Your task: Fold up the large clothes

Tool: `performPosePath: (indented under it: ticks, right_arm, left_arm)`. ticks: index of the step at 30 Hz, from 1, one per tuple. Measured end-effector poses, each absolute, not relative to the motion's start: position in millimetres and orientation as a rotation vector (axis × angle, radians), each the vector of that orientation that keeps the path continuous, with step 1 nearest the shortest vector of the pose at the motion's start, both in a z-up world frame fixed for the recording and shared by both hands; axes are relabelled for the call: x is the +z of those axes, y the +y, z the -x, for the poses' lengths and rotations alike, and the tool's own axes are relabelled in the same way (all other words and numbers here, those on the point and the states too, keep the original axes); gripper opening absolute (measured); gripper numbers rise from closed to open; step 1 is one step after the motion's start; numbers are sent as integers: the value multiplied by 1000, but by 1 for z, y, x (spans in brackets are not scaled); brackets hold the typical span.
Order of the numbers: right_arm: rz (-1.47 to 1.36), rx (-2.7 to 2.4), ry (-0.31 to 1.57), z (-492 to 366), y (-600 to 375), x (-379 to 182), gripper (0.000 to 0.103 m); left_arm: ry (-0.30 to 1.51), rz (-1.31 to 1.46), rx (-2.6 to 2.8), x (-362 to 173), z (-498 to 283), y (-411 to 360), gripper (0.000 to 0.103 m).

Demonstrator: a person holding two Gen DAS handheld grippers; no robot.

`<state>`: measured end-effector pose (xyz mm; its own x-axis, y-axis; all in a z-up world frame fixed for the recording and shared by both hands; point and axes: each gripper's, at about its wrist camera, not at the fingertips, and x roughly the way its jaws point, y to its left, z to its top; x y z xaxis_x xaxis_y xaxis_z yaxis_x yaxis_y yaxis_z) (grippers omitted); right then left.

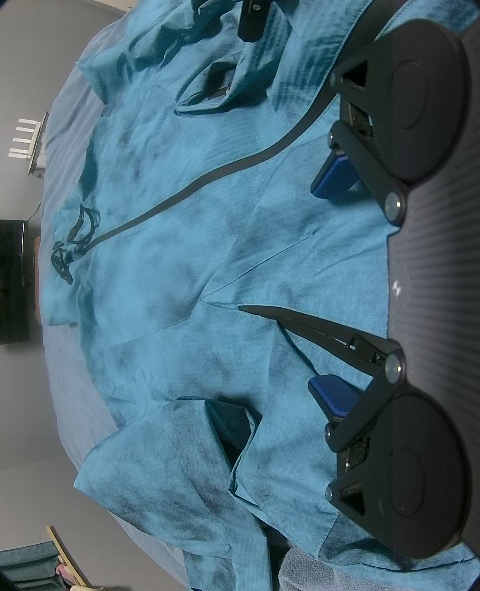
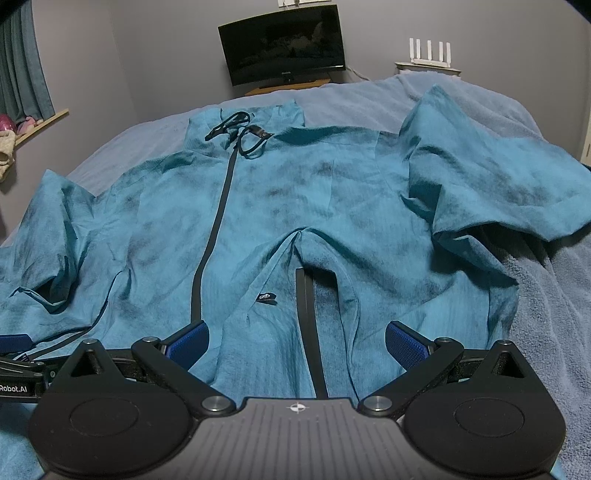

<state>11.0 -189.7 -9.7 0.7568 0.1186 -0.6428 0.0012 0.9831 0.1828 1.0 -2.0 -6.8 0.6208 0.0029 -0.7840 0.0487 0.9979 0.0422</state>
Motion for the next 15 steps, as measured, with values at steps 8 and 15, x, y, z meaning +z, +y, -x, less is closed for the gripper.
performPosePath:
  ticks: [8, 15]
  right_arm:
    - [-178, 65, 711, -10, -189, -10, 103]
    - [-179, 63, 713, -10, -189, -10, 103]
  left_arm:
    - [903, -62, -27, -6, -1, -2, 103]
    - [904, -62, -27, -6, -2, -2, 103]
